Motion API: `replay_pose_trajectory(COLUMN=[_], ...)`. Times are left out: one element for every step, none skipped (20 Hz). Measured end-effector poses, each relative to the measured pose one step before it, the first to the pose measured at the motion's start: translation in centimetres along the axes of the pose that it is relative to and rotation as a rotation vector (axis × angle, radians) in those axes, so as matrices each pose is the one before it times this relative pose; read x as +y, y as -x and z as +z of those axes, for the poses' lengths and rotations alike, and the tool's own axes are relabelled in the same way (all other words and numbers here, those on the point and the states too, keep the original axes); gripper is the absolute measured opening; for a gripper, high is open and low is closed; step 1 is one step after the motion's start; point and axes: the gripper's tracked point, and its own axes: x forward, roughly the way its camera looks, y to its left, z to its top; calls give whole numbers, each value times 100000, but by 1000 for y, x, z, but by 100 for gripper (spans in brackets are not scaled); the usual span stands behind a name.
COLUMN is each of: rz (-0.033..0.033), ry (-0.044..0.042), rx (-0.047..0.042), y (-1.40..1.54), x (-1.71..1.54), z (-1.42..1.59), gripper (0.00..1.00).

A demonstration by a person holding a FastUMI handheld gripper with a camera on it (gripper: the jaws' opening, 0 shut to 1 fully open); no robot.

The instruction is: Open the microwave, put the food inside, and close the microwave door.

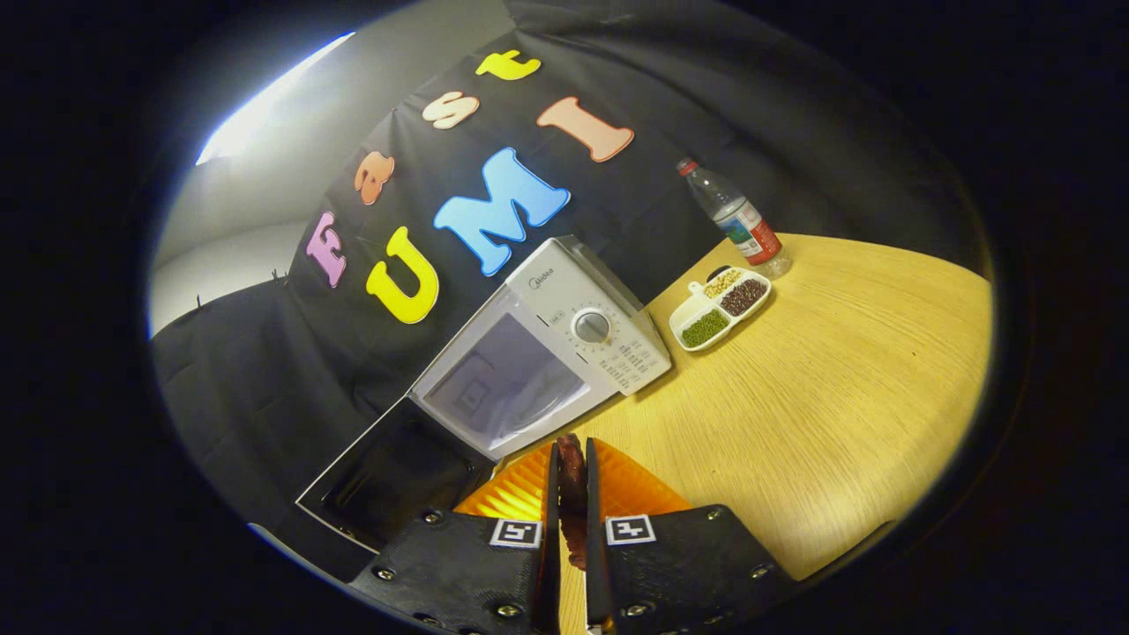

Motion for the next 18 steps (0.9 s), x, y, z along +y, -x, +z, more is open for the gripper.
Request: replay_pose_trajectory(rz=[992,1535,1386,1138,775,93,27,-781,-1081,-326,-322,-203,-663,-1136,-2280,-2439,-2573,-2303], ry=[-43,-234,161,564,865,910,2357,2369,1440,125,-1688,-1791,-1817,-1249,882,959,1289,1253], rx=[-56,-333,92,-83,272,471,463,-113,-506,-322,-700,-254,-843,-2080,-1901,-2108,-1961,-901], y=[-234,-448,-776,-961,-1268,-1309,-1634,-1649,-1793,-1770,-1960,-1905,-1890,-1978,-1800,-1650,-1552,-1467], x=[1124,1403,1315,1190,1081,854,757,578,428,649,571,488,370,155,14,-64,-76,-143], z=[235,168,145,-25,-115,-460,-345,-361,-153,-300,-108,-184,-111,215,200,-15,-21,-362], gripper=[12,12,12,12,12,12,12,12,12,12,12,12,12,12,12,12,12,12])
